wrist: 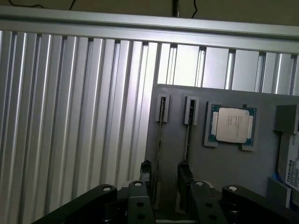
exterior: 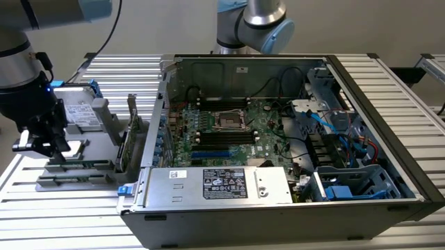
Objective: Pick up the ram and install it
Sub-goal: 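Pick up the ram and move it above insertion slot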
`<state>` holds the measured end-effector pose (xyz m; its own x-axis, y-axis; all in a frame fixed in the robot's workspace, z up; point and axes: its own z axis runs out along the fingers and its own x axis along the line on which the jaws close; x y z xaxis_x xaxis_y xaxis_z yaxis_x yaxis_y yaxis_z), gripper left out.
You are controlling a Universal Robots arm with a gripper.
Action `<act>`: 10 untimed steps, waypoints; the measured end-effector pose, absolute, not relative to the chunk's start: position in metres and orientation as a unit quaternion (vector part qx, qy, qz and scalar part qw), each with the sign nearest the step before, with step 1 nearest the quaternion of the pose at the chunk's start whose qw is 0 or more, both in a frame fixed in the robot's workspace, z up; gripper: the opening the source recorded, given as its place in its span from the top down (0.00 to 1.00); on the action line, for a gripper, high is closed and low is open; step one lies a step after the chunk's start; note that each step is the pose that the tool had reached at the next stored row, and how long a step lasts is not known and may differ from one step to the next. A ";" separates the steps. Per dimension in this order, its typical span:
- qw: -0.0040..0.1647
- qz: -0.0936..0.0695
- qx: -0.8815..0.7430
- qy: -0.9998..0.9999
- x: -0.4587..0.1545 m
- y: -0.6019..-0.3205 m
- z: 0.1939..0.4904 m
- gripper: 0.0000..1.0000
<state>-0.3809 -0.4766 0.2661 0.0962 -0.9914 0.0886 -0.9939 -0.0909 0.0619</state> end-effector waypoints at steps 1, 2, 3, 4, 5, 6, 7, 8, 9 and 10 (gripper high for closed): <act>0.053 0.012 0.738 -0.672 -0.381 -0.477 0.264 0.64; 0.053 0.012 0.738 -0.672 -0.381 -0.478 0.262 0.64; 0.053 0.012 0.738 -0.672 -0.381 -0.479 0.261 0.64; 0.053 0.012 0.738 -0.672 -0.381 -0.479 0.259 0.64; 0.053 0.012 0.738 -0.672 -0.381 -0.480 0.257 0.64; 0.053 0.012 0.738 -0.672 -0.382 -0.481 0.255 0.64; 0.053 0.012 0.738 -0.672 -0.382 -0.481 0.253 0.64; 0.053 0.012 0.738 -0.672 -0.382 -0.482 0.251 0.64; 0.053 0.012 0.738 -0.672 -0.382 -0.482 0.249 0.64; 0.053 0.012 0.738 -0.672 -0.382 -0.483 0.248 0.64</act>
